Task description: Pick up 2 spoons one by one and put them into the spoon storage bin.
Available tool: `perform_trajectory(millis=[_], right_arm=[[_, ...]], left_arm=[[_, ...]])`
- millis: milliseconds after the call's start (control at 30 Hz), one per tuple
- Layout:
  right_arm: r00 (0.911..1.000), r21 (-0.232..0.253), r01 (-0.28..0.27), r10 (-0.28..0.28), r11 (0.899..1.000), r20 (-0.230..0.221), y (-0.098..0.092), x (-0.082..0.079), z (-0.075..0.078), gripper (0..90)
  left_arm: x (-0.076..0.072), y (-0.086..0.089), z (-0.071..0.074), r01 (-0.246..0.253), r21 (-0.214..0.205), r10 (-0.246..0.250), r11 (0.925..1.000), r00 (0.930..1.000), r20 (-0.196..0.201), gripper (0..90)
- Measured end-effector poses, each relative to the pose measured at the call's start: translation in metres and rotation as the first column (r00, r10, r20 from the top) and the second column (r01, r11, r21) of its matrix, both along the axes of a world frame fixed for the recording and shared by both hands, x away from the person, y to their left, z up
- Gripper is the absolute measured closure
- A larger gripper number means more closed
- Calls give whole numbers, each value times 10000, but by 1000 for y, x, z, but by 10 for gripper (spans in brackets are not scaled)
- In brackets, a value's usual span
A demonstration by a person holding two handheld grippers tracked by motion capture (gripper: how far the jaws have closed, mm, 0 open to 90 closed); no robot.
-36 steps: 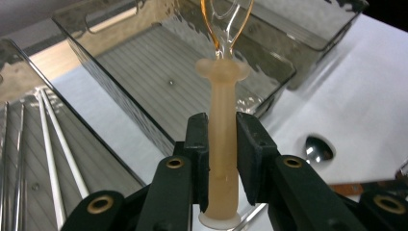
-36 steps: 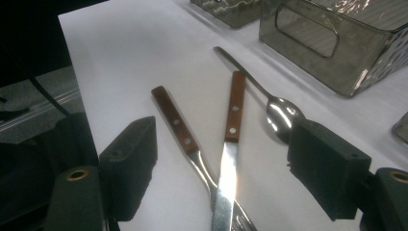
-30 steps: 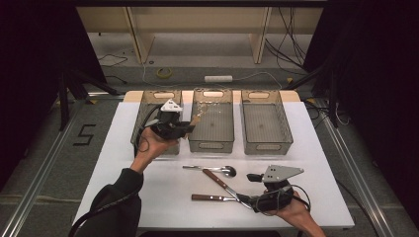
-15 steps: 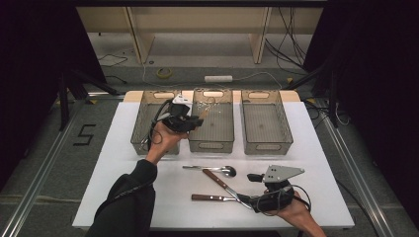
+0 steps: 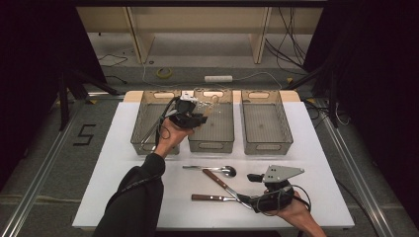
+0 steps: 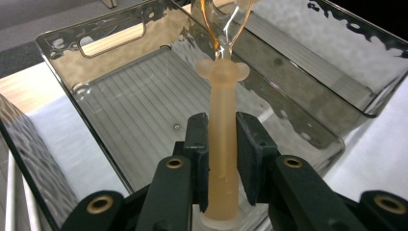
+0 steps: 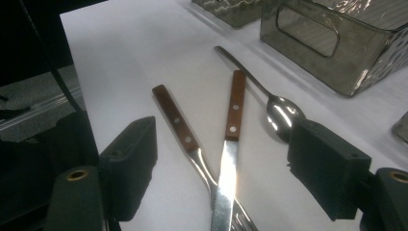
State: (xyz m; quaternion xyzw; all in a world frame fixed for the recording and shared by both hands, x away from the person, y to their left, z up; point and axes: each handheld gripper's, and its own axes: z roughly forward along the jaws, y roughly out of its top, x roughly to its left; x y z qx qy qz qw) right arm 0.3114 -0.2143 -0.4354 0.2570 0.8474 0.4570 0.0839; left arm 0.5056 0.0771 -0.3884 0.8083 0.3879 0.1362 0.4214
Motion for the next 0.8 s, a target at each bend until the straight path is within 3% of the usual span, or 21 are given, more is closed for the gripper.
perform_trajectory(millis=[200,433,800], right_arm=[[10000,8,-1,1,10000,6,0,0,0,270],[10000,-30,-28,28,10000,-13,0,0,0,269],[10000,-12,-40,40,10000,-25,0,0,-1,270]], left_arm=[[4,0,-8,-130,93,131,9999,9998,-160,751],[8,0,-16,-350,-125,345,9993,9988,-339,749],[12,-6,-26,-343,101,348,9994,9976,-595,745]])
